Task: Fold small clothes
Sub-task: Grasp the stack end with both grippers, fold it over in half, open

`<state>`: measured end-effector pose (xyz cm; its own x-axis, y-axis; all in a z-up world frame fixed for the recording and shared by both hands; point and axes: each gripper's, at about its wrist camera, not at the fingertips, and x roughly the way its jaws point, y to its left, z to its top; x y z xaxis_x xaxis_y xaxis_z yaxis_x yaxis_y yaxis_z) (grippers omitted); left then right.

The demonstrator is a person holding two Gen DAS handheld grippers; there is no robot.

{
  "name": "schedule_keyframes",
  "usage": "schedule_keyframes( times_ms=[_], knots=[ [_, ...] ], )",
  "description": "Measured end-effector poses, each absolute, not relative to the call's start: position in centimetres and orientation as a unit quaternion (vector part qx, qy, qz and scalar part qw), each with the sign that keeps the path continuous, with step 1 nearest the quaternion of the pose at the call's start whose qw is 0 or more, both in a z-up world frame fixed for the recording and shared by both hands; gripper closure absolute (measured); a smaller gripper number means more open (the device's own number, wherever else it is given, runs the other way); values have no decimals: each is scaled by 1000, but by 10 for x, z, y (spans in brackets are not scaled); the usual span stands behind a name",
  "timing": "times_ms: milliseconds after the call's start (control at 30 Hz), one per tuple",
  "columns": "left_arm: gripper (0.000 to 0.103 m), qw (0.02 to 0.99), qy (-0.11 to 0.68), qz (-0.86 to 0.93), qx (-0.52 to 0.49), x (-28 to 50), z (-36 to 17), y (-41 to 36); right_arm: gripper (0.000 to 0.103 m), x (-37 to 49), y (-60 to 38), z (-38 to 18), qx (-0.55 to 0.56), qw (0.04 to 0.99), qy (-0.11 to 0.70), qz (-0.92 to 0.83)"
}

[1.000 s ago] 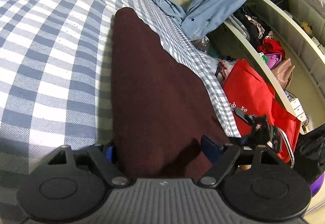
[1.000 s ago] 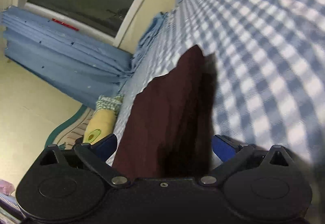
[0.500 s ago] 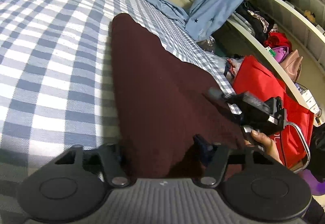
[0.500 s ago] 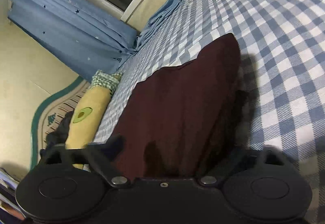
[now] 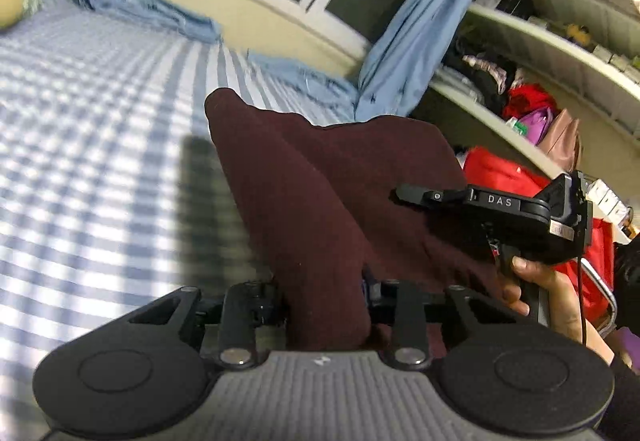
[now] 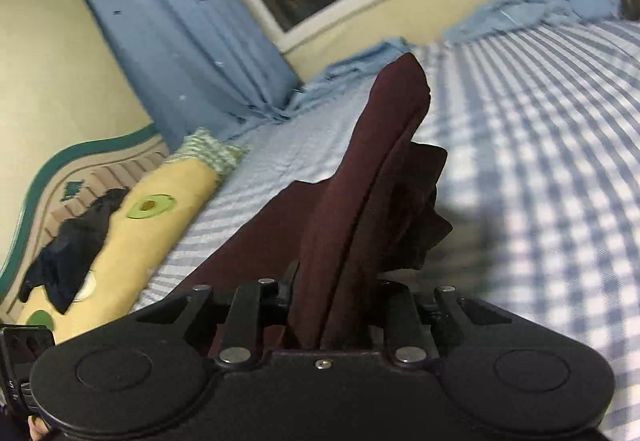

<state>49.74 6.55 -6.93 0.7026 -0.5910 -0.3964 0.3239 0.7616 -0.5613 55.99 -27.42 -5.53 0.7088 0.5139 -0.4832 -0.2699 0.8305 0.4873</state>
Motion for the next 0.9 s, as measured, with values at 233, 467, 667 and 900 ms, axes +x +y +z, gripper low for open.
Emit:
schedule_keyframes(
  times_ms=[233,467,667,900],
  knots=[
    [68,901,281,-212,-253,439,-61,141,79,555,-195,-36,198,887,323,264],
    [69,899,319,-169,-247,412,-97,184,79,557,-139,-85,244,851,373,278],
    [47,890,343,-155,-257,398,-133,202,46,557,-154,-146,314,811,429,244],
    [30,921,331,-100,-181,335,-111,226,20,489,-212,-98,296,855,369,212]
  ],
)
